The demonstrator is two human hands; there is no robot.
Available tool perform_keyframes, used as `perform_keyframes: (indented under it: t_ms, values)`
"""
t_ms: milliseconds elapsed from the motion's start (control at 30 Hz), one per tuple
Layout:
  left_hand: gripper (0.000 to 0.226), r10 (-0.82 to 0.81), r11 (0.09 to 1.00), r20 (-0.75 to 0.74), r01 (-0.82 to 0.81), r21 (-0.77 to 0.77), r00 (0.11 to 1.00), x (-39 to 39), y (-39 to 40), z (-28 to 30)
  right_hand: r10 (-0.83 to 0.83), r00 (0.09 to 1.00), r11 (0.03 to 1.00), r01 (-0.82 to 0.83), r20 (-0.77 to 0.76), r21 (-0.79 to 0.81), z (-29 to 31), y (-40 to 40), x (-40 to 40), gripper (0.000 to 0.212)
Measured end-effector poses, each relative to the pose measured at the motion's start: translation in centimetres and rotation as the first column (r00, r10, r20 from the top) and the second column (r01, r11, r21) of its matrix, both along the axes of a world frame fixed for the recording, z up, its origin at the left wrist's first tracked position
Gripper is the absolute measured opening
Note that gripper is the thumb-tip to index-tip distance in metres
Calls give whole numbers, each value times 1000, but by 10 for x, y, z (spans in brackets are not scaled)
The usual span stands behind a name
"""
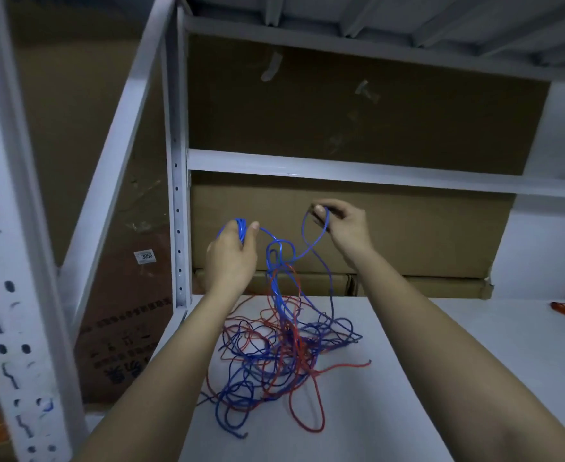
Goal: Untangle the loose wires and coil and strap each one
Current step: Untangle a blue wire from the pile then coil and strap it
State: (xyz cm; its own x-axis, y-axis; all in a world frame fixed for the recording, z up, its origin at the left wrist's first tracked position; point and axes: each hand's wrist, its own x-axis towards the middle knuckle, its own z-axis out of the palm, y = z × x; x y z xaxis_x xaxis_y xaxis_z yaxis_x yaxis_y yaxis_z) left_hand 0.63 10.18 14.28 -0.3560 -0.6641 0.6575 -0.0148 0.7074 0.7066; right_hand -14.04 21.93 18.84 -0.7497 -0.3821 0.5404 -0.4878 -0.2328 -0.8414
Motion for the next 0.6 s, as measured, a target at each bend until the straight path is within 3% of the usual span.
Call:
perform_keyframes:
  t_ms: [33, 100, 167, 200, 233, 300, 367, 433, 467, 600]
  values:
    - [42, 13, 1000, 19, -13, 1, 1000, 1, -3, -4, -9, 999, 999, 11, -43, 51, -7, 5, -5, 19]
    - [43, 35, 999, 78, -36, 8, 996, 2, -7, -15, 25, 991, 931, 24, -131, 364, -35, 18, -16, 24]
    - [43, 42, 999, 149, -44, 10, 988, 2, -8, -27, 121, 986, 671, 4, -115, 741, -67, 32, -24, 33]
    - [43, 36, 999, 180, -39, 12, 983, 2, -6, -33, 135, 989, 555, -21, -65, 832, -79, 37, -24, 42]
    - [43, 28, 999, 204, -31, 14, 979, 1, -5, -38, 128, 991, 510, -43, -27, 859, -89, 40, -22, 53]
    - [42, 14, 1000, 233, -17, 13, 972, -1, -2, -47, 103, 989, 594, 24, -105, 804, -100, 38, -13, 61]
    - [42, 7, 1000, 249, -10, 11, 968, -3, 1, -53, 28, 958, 754, 167, -286, 635, -101, 30, 0, 51]
    - [43, -8, 1000, 244, 4, 19, 970, -4, 3, -57, 35, 956, 858, 121, -292, 500, -97, 21, 12, 37]
    - [44, -24, 999, 233, 18, 27, 972, -5, 5, -57, 106, 960, 861, 42, -260, 507, -94, 18, 18, 33]
    - [45, -99, 995, 210, 98, 15, 973, -3, 12, -56, 417, 900, 718, -240, -128, 653, -98, 10, 29, 37]
